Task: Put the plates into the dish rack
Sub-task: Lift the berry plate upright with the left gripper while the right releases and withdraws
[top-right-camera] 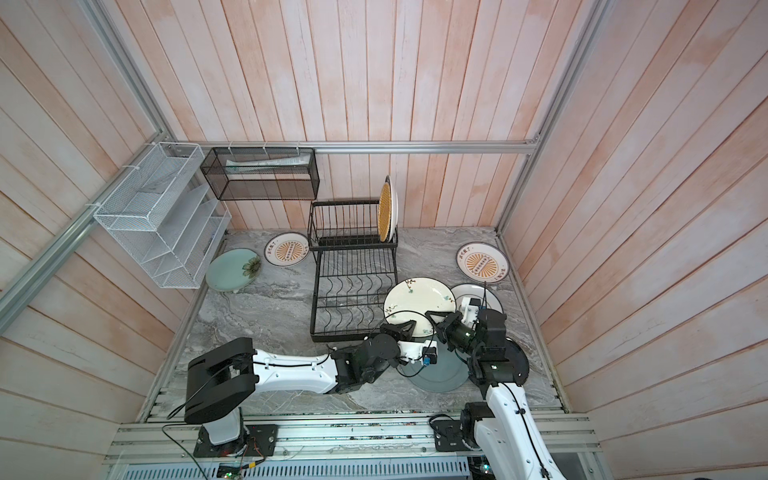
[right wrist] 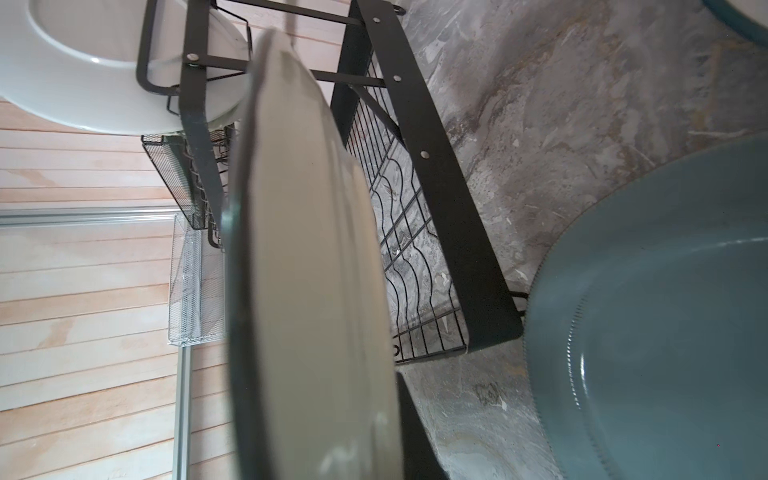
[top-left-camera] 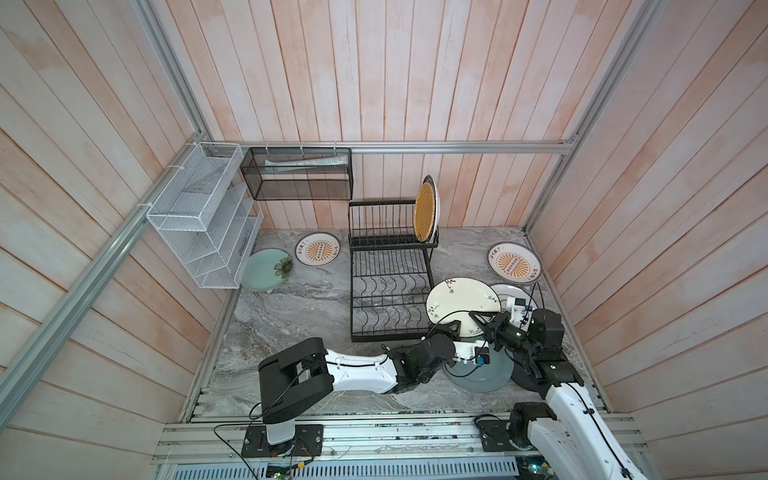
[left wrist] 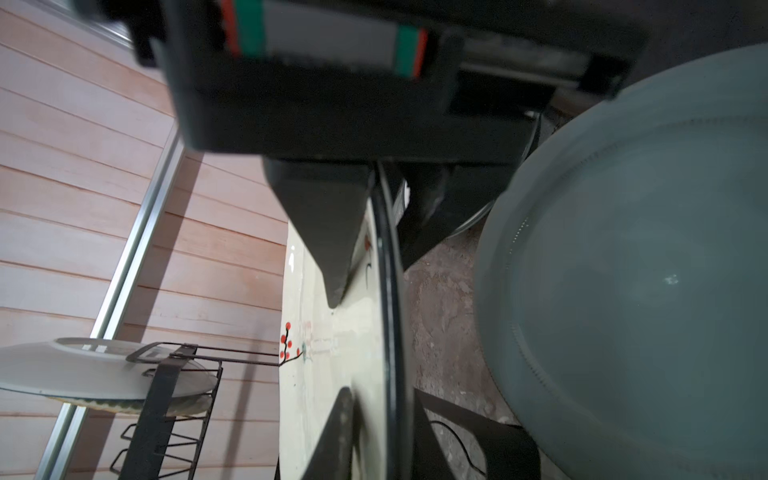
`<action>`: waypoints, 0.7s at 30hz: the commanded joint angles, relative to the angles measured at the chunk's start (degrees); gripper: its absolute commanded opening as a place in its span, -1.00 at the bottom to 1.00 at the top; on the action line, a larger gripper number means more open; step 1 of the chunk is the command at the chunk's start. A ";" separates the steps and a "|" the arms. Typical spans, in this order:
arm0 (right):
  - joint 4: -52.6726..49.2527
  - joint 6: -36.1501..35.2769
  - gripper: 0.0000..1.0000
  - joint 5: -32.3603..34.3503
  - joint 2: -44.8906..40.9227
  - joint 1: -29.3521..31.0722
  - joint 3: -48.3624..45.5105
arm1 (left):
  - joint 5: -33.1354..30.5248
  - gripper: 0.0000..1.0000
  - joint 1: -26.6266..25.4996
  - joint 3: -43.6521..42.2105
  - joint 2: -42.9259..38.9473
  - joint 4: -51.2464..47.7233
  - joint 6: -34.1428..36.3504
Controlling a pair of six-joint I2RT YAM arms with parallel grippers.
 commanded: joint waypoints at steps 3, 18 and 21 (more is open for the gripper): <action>7.96 -0.37 -1.00 -3.28 -1.91 1.49 2.56 | -2.52 -1.00 0.29 1.07 -1.32 2.57 -3.96; 9.57 -2.42 0.67 0.81 0.53 2.50 4.41 | -1.30 -1.00 -2.25 -7.85 -14.42 1.53 -6.72; 9.63 -4.28 0.85 2.51 2.10 2.49 6.37 | -1.21 -1.00 -2.61 -8.68 -17.24 -0.92 -8.71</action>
